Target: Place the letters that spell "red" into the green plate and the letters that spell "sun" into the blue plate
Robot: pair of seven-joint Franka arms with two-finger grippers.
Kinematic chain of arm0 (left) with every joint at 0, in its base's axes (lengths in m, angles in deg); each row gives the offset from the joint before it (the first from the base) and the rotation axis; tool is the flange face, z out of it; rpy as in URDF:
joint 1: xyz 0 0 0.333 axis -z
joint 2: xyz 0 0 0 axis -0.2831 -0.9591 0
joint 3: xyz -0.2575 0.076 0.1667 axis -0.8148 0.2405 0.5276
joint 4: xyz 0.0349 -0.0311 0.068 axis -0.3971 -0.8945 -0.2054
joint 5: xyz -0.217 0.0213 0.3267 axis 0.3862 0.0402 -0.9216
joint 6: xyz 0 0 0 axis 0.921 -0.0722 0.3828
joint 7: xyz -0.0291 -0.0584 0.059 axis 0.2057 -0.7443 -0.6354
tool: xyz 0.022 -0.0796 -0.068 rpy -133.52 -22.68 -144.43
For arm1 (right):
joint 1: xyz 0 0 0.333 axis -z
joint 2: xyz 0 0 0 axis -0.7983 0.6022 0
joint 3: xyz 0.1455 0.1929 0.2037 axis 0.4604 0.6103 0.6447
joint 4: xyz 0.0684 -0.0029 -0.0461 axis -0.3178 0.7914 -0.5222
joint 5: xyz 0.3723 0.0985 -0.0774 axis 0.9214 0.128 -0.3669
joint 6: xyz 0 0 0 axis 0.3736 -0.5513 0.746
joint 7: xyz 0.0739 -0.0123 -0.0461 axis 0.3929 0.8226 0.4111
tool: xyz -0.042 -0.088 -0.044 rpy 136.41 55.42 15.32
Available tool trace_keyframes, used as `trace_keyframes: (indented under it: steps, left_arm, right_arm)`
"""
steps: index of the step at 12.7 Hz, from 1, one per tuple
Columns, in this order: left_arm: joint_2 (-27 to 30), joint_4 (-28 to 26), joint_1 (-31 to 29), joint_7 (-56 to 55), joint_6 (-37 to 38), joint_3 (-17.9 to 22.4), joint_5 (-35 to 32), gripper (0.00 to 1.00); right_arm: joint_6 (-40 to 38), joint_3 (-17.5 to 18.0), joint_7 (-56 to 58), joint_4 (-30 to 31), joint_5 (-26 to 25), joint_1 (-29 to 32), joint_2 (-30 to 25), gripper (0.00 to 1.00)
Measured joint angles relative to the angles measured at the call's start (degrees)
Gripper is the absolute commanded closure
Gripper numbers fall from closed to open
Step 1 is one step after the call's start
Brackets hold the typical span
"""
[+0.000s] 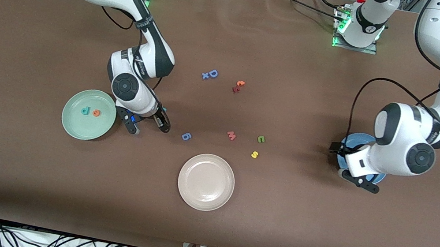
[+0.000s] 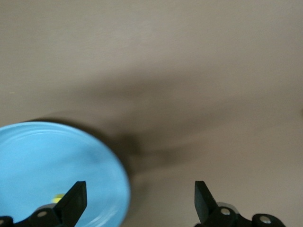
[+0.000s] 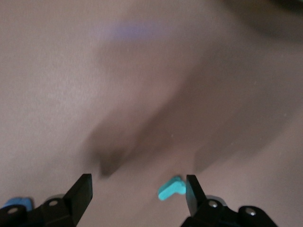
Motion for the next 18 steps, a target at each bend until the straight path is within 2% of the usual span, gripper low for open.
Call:
trace_keyframes:
  steps: [5,9,12,14,18]
  left_arm:
    - [-2.1,0.1,11.4,-19.4,-4.5,-0.3,0.0,0.00]
    - [-3.7,0.2,14.8,-27.1,-8.7,-0.5,0.3,0.00]
    - [-5.3,0.2,17.2,-32.5,-12.6,-1.2,4.1,0.00]
    - [-6.2,0.2,18.3,-33.2,-14.1,-1.3,4.3,0.00]
    - [-7.2,0.2,21.7,-35.7,-15.9,-1.5,4.3,0.00]
  right_arm:
    - [1.8,0.5,-0.3,3.0,0.0,-0.2,0.0,0.12]
    - [2.7,0.5,-0.3,3.7,0.0,-0.2,-0.4,0.47]
    - [2.7,0.5,-0.3,3.9,0.0,-0.2,-0.9,0.61]
    - [2.7,0.5,-0.2,3.9,0.0,-0.2,-1.0,0.65]
    - [2.7,0.5,-0.1,3.9,0.0,-0.2,-1.0,0.66]
